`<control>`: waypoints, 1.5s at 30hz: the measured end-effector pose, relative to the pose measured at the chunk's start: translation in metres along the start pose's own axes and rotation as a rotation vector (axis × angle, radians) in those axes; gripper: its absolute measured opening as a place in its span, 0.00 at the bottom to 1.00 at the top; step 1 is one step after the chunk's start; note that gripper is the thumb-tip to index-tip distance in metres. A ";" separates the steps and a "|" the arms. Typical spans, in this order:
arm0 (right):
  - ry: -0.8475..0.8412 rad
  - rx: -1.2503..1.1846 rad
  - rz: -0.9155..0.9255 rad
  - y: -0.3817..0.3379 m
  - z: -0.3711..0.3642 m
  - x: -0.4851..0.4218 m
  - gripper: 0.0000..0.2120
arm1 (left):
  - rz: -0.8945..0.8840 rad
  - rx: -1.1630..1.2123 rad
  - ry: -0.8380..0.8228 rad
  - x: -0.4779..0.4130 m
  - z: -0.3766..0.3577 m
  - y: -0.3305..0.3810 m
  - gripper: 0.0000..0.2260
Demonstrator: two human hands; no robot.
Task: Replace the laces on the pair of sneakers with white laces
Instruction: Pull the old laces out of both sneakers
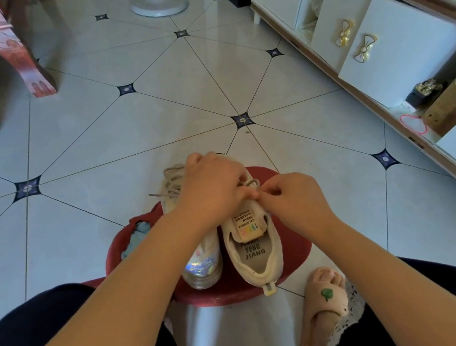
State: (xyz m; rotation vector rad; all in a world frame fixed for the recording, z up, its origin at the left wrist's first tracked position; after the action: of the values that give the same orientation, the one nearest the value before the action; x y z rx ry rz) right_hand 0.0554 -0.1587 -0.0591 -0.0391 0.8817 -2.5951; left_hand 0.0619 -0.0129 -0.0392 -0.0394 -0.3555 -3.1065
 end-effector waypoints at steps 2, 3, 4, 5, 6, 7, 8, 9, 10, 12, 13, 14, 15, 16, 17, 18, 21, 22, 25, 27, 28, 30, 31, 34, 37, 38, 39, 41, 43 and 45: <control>0.011 0.037 0.018 -0.001 0.000 0.000 0.14 | -0.011 0.025 0.001 -0.001 -0.003 0.001 0.13; 0.014 0.047 0.019 0.000 0.000 -0.001 0.14 | -0.015 0.040 -0.002 -0.002 -0.005 0.001 0.14; 0.013 0.053 0.017 0.000 0.000 -0.001 0.14 | -0.019 0.053 -0.006 -0.003 -0.006 0.001 0.15; 0.010 0.059 0.012 0.001 -0.001 -0.002 0.14 | -0.019 0.066 -0.006 -0.003 -0.007 0.001 0.17; 0.005 0.064 0.007 0.001 -0.001 -0.004 0.14 | -0.017 0.078 0.001 -0.004 -0.008 0.002 0.18; 0.002 0.060 0.000 0.002 -0.002 -0.004 0.14 | -0.013 0.091 0.007 -0.004 -0.009 0.001 0.19; 0.000 0.044 -0.004 0.002 -0.002 -0.005 0.15 | -0.014 0.097 0.011 -0.005 -0.011 0.001 0.18; 0.001 0.023 -0.008 0.003 -0.002 -0.005 0.15 | -0.017 0.088 0.016 -0.005 -0.012 0.000 0.14; -0.001 0.006 -0.014 0.003 -0.003 -0.006 0.15 | -0.017 0.069 0.019 -0.007 -0.013 0.000 0.10; -0.005 -0.024 -0.038 0.005 -0.003 -0.006 0.11 | -0.005 0.040 0.019 -0.010 -0.014 -0.001 0.08; -0.005 -0.046 -0.053 0.005 -0.004 -0.006 0.10 | 0.002 0.022 0.020 -0.011 -0.014 -0.001 0.08; -0.005 -0.064 -0.068 0.006 -0.005 -0.007 0.09 | 0.007 -0.011 0.027 -0.011 -0.015 0.000 0.09; -0.005 -0.072 -0.080 0.007 -0.005 -0.007 0.09 | 0.009 -0.061 0.038 -0.011 -0.015 0.001 0.09; -0.003 -0.068 -0.091 0.007 -0.007 -0.008 0.10 | 0.006 -0.121 0.055 -0.010 -0.017 0.003 0.09; 0.000 -0.051 -0.098 0.008 -0.008 -0.009 0.10 | 0.002 -0.174 0.077 -0.009 -0.018 0.005 0.09; 0.001 -0.019 -0.098 0.008 -0.009 -0.010 0.11 | 0.004 -0.218 0.105 -0.008 -0.019 0.005 0.08; -0.022 0.085 -0.066 0.007 -0.014 -0.013 0.12 | 0.037 -0.243 0.113 -0.005 -0.022 0.006 0.10; -0.040 0.105 -0.052 0.006 -0.016 -0.015 0.13 | 0.059 -0.203 0.082 -0.004 -0.023 0.007 0.08; -0.099 0.162 -0.019 0.003 -0.016 -0.018 0.13 | 0.143 0.023 -0.030 -0.008 -0.026 0.004 0.04; -0.080 0.124 -0.029 0.002 -0.015 -0.021 0.14 | 0.211 0.235 -0.103 -0.010 -0.027 -0.002 0.05; -0.060 0.087 -0.042 0.003 -0.015 -0.022 0.14 | 0.227 0.313 -0.137 -0.009 -0.027 -0.003 0.05; -0.043 0.042 -0.086 0.009 -0.015 -0.020 0.12 | 0.263 0.517 -0.236 -0.009 -0.022 -0.006 0.07; -0.045 0.063 -0.127 0.016 -0.013 -0.019 0.12 | 0.286 0.703 -0.300 -0.007 -0.014 -0.009 0.09; 0.001 0.058 -0.308 0.040 0.002 -0.015 0.13 | 0.288 1.128 -0.328 -0.005 0.022 -0.031 0.13; 0.035 -0.154 -0.323 0.043 0.006 -0.011 0.13 | 0.308 0.998 -0.241 -0.005 0.034 -0.047 0.11; 0.032 -0.182 -0.305 0.038 0.004 -0.011 0.12 | 0.321 0.964 -0.255 -0.002 0.032 -0.044 0.10; 0.029 -0.199 -0.288 0.033 0.002 -0.011 0.11 | 0.328 0.933 -0.271 -0.001 0.027 -0.037 0.09; 0.031 -0.240 -0.281 0.025 0.000 -0.011 0.10 | 0.320 0.823 -0.270 0.001 0.015 -0.022 0.07; 0.016 -0.280 -0.279 0.021 0.001 -0.010 0.09 | 0.298 0.651 -0.232 -0.001 0.005 -0.015 0.03; -0.015 -0.297 -0.273 0.017 0.001 -0.007 0.08 | 0.275 0.473 -0.198 -0.002 -0.002 -0.013 0.06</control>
State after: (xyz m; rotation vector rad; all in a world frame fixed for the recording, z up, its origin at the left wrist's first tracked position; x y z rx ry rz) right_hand 0.0676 -0.1688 -0.0676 -0.2791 1.3305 -2.6768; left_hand 0.0637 -0.0007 -0.0437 -0.3558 -0.9846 -2.6765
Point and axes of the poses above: each hand's wrist, its own x-axis away from the middle knuckle, its own z-axis out of the back of the hand, y = z × x, the point moved 1 cm from there along -x, towards the middle knuckle, and after that the axes turned 14 degrees about z, right-handed, at the moved point
